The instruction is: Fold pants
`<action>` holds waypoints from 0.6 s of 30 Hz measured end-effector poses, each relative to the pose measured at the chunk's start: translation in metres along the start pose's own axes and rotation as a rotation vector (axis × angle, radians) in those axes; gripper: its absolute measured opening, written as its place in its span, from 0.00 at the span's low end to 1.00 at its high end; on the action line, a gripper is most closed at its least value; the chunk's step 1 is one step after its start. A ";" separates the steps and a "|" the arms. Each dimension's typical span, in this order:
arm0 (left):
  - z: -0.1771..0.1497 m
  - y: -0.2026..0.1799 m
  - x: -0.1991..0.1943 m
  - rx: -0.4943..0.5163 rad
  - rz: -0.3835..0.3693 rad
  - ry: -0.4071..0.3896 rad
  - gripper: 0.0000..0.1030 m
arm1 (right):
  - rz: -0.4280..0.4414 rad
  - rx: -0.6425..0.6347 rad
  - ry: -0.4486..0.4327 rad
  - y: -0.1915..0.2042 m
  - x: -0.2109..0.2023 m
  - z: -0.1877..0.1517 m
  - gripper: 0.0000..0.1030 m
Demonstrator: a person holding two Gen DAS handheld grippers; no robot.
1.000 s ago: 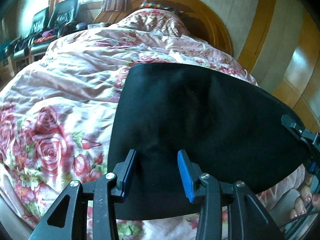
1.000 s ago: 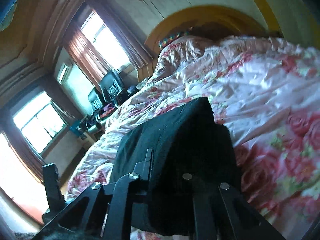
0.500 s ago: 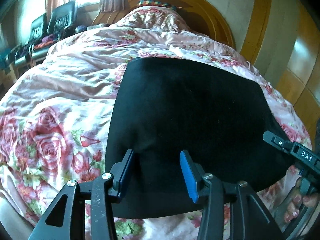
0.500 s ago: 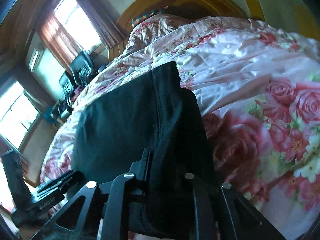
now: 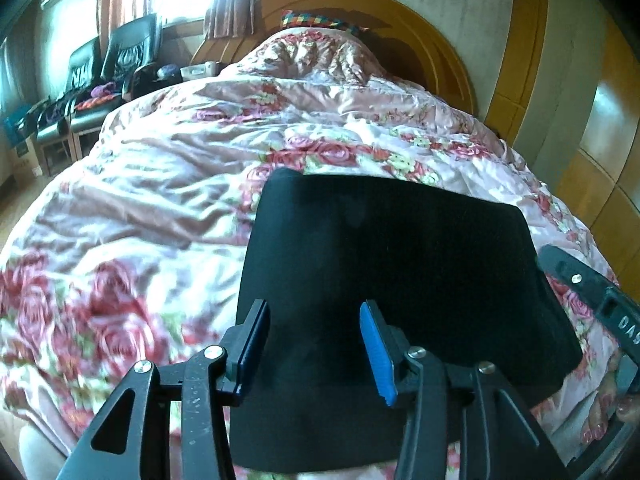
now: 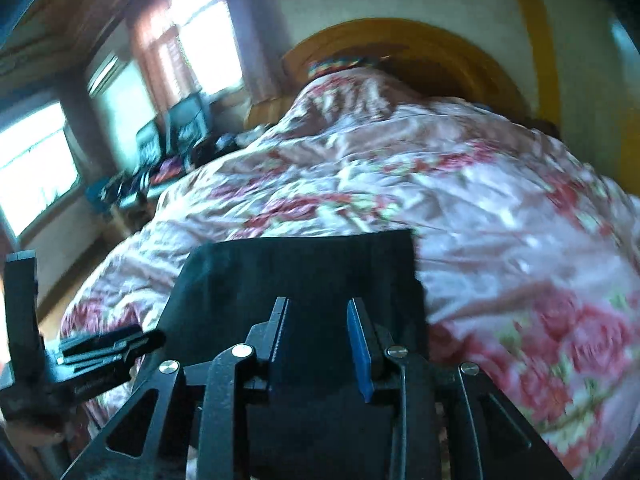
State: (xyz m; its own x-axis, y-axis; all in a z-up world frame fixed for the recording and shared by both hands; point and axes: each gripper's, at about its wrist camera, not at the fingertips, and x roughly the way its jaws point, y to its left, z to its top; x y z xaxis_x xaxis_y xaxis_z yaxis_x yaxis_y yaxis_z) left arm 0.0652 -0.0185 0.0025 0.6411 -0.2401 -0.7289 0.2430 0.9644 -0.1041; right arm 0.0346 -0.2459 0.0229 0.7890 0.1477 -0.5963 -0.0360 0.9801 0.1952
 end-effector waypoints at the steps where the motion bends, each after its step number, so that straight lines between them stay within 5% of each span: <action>1: 0.004 -0.001 0.005 0.005 0.008 0.012 0.46 | 0.002 -0.014 0.020 0.004 0.009 0.004 0.29; 12: 0.041 -0.015 0.062 0.098 0.067 0.085 0.50 | -0.087 -0.007 0.160 -0.016 0.081 0.019 0.29; 18: 0.049 -0.016 0.101 0.114 0.080 0.129 0.64 | -0.064 0.159 0.179 -0.055 0.111 0.012 0.11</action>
State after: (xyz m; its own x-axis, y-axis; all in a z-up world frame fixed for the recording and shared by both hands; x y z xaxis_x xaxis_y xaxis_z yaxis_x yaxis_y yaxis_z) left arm 0.1616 -0.0640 -0.0362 0.5651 -0.1398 -0.8131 0.2801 0.9595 0.0297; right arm 0.1314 -0.2851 -0.0449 0.6645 0.1210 -0.7374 0.1191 0.9571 0.2643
